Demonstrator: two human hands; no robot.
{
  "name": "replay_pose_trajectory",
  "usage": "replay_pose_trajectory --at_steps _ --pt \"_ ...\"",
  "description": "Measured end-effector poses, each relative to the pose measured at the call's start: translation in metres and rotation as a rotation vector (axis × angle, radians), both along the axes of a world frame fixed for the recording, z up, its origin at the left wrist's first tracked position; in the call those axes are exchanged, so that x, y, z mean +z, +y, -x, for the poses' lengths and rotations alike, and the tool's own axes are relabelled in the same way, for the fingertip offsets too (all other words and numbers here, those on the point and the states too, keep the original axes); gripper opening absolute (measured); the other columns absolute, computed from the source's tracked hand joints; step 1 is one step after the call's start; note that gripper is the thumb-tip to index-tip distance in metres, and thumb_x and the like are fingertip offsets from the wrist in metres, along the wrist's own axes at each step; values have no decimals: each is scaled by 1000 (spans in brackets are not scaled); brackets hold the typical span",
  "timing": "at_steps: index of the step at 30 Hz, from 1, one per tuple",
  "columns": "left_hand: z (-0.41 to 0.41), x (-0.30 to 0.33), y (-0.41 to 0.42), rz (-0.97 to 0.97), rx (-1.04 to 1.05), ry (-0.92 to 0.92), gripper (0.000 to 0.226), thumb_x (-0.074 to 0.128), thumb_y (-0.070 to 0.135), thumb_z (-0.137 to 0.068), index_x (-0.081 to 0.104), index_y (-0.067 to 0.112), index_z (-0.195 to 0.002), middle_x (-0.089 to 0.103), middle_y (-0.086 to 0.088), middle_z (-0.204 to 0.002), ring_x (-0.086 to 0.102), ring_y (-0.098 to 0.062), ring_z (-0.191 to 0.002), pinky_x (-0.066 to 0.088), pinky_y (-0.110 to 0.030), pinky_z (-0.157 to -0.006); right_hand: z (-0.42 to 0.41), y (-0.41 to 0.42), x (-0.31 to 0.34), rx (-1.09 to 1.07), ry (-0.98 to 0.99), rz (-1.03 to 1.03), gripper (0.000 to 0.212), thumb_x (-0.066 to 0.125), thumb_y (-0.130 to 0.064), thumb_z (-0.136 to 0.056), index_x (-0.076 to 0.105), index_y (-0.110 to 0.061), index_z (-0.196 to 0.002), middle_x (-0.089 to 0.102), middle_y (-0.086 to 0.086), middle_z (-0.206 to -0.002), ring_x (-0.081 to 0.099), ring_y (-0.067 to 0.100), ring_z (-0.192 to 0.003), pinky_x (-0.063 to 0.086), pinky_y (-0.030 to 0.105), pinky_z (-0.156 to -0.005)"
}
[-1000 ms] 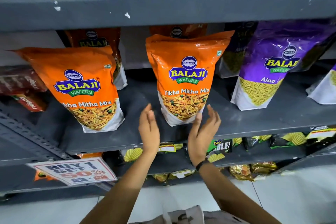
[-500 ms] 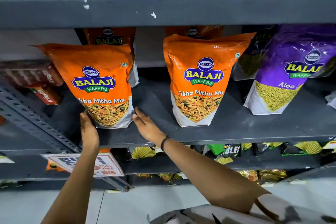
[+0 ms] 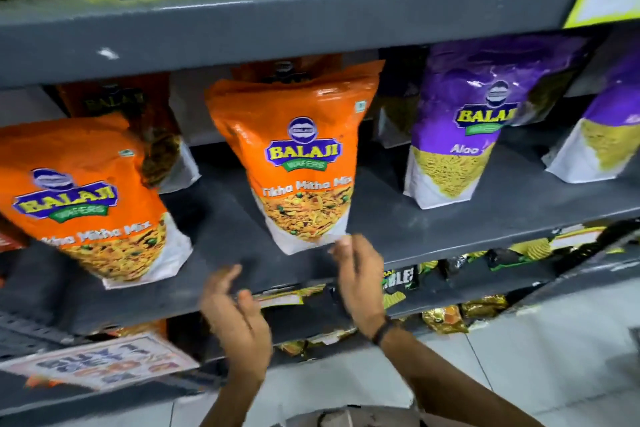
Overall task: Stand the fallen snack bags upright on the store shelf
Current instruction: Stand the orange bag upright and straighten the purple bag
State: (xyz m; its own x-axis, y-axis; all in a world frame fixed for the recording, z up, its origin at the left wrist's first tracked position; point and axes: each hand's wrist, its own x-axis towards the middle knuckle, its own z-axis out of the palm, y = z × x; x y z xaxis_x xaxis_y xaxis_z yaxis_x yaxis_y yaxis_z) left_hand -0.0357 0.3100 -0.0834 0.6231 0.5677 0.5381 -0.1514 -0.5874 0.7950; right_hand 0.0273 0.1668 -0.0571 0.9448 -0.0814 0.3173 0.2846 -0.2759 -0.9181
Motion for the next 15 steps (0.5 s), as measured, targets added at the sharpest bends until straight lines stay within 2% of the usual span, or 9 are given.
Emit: replay_pose_trajectory --at_steps 2,3,5,6,8,10,12,15 --pt "-8 6 -43 -118 -263 12 45 24 44 -94 49 13 -116 51 -5 -118 44 -11 -115 31 -20 -105 -16 -58 -6 -236 -14 -113 37 33 -52 -92 49 -29 -69 53 -9 -65 50 2 -61 42 28 -61" --pt "-19 10 -64 -143 -378 31 45 24 45 -94 48 16 -119 50 0 -121 42 -5 -120 29 -17 -106 -28 -86 -7 -339 -10 -177 34 34 -49 -93 49 -30 -70 53 -7 -66 49 2 -61 42 31 -63" --pt "-47 20 -103 -104 -552 106 46 25 46 -94 42 20 -129 45 8 -133 36 -1 -129 26 -15 -109 -59 -135 -12 -455 29 -268 31 35 -45 -96 56 -28 -82 59 0 -78 54 7 -75 48 42 -76" --pt "-66 24 -122 -45 -597 151 49 25 47 -93 38 23 -133 41 11 -138 33 -1 -132 23 -12 -111 -75 -158 -12 -462 70 -304 31 34 -41 -98 59 -24 -96 62 5 -92 58 13 -91 48 45 -88" --pt "-111 31 -162 148 -584 231 52 25 47 -93 29 22 -139 32 10 -144 26 0 -136 16 -6 -110 -107 -197 -8 -373 194 -351 39 32 -36 -100 52 -16 -127 56 6 -126 50 18 -122 37 42 -111" --pt "-157 36 -191 375 -527 324 51 24 35 -97 23 15 -143 24 3 -153 19 -2 -138 12 -8 -110 -130 -223 -2 -222 305 -355 48 28 -37 -101 37 -14 -142 41 0 -146 35 13 -136 23 33 -118" --pt "-192 41 -212 584 -482 405 49 21 29 -99 21 10 -144 19 -3 -156 18 -7 -140 11 -15 -111 -145 -233 6 -65 374 -272 48 24 -34 -102 31 -13 -145 35 -7 -143 28 5 -134 17 20 -113" --pt "-213 37 -229 719 -481 412 50 17 38 -98 40 16 -137 41 5 -140 38 -6 -126 25 -19 -105 -154 -231 11 88 385 -224 43 23 -32 -102 41 -17 -138 45 -8 -133 39 5 -125 23 25 -117"
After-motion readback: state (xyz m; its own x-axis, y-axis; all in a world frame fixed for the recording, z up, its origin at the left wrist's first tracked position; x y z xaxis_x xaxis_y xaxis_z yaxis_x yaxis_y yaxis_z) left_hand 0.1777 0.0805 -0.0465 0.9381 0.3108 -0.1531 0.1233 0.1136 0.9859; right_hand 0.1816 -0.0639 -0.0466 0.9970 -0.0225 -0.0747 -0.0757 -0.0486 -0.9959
